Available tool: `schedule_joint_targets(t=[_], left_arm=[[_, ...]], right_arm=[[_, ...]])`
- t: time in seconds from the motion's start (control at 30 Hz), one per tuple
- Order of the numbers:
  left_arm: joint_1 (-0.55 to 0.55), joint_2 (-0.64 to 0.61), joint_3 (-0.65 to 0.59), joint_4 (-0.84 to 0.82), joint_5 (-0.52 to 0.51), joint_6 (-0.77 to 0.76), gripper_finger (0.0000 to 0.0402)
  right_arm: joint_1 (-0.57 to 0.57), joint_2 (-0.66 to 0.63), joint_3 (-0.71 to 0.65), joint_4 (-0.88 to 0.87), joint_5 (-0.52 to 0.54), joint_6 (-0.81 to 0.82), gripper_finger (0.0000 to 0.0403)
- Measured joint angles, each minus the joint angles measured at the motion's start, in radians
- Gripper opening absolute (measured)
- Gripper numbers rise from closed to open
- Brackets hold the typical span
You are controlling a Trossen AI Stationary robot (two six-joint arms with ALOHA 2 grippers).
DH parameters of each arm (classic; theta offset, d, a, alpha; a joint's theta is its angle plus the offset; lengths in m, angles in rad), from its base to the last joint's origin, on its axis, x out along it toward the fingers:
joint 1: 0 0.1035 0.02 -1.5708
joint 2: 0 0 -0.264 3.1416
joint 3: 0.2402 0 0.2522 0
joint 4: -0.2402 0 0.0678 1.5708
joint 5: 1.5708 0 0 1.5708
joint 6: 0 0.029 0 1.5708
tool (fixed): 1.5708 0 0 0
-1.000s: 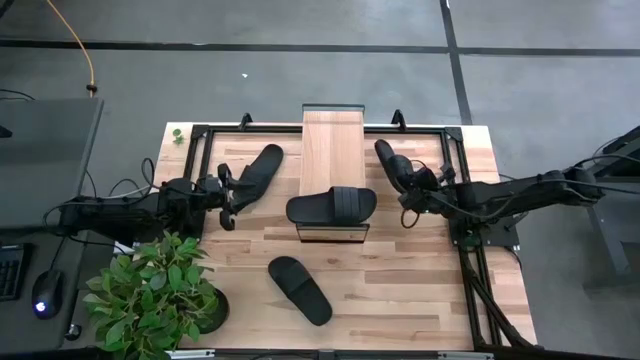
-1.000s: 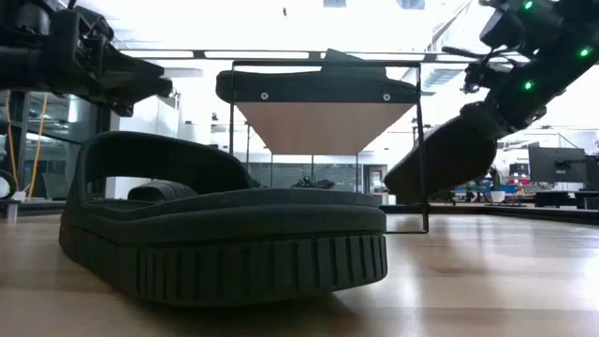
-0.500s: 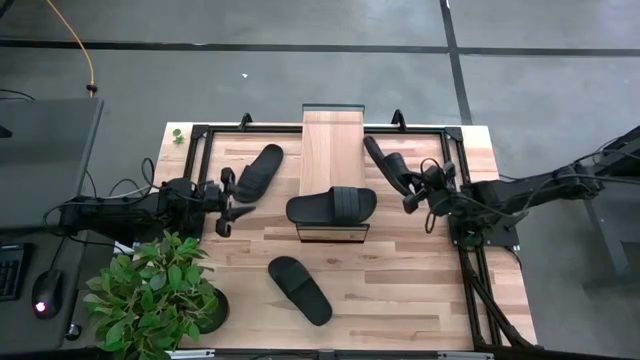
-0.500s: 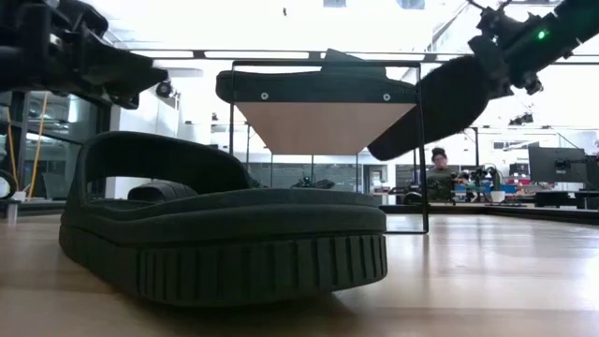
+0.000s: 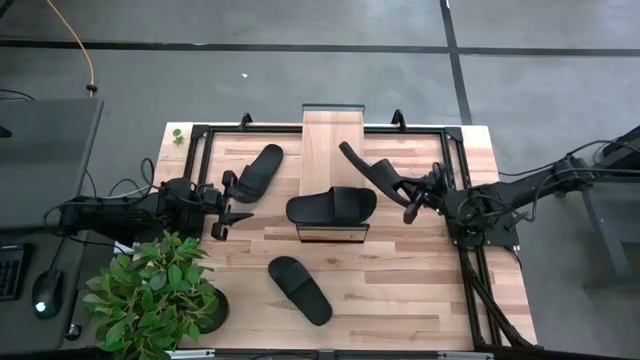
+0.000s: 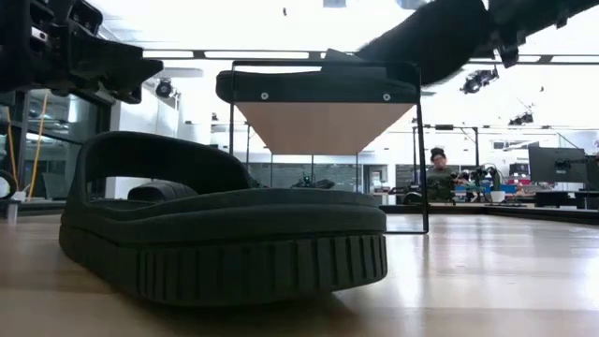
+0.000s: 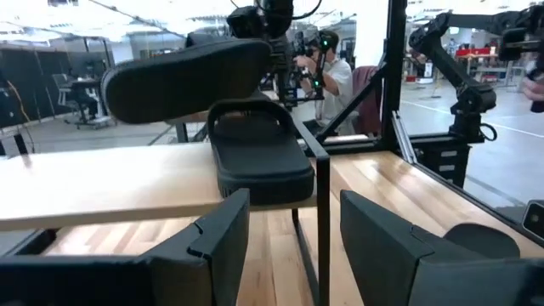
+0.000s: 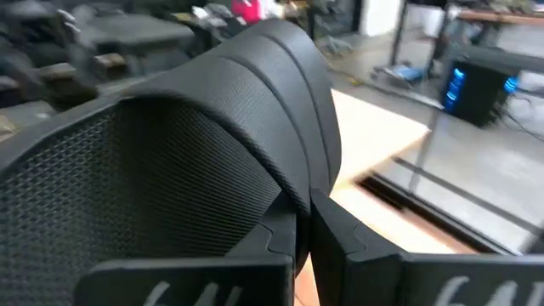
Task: Pick and place slides into the shelf
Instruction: Put the black slipper on the shelf
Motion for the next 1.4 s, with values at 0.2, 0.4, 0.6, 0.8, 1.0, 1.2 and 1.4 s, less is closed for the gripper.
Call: schedule_joint_targets(t=[0.2,0.4,0.6,0.8,1.0,1.2,1.4], left_arm=[[0.000,0.000,0.000,0.039,0.039,-0.003,0.0168],[0.000,0.000,0.000,0.039,0.103,-0.018,0.0168],[0.000,0.000,0.000,0.107,0.110,-0.046,0.0168],[-0.001,0.000,0.000,0.182,0.121,-0.105,0.0168],[0.000,0.000,0.000,0.219,0.121,-0.131,0.0168],[0.000,0.000,0.000,0.219,0.078,-0.143,0.0168],[0.000,0.000,0.000,0.220,0.059,-0.144,0.0168]], right_arm=[[0.051,0.001,0.000,0.178,-0.097,-0.097,0.0000],[0.086,0.017,0.000,0.287,-0.184,-0.100,0.0000],[0.086,0.070,0.000,0.411,-0.284,-0.100,0.0000],[0.074,0.146,0.000,0.544,-0.334,-0.100,0.0000],[0.036,0.212,0.000,0.648,-0.434,-0.084,0.0000],[0.002,0.245,0.000,0.681,-0.496,-0.056,0.0000],[-0.015,0.302,0.054,0.653,-0.544,-0.039,0.0000]])
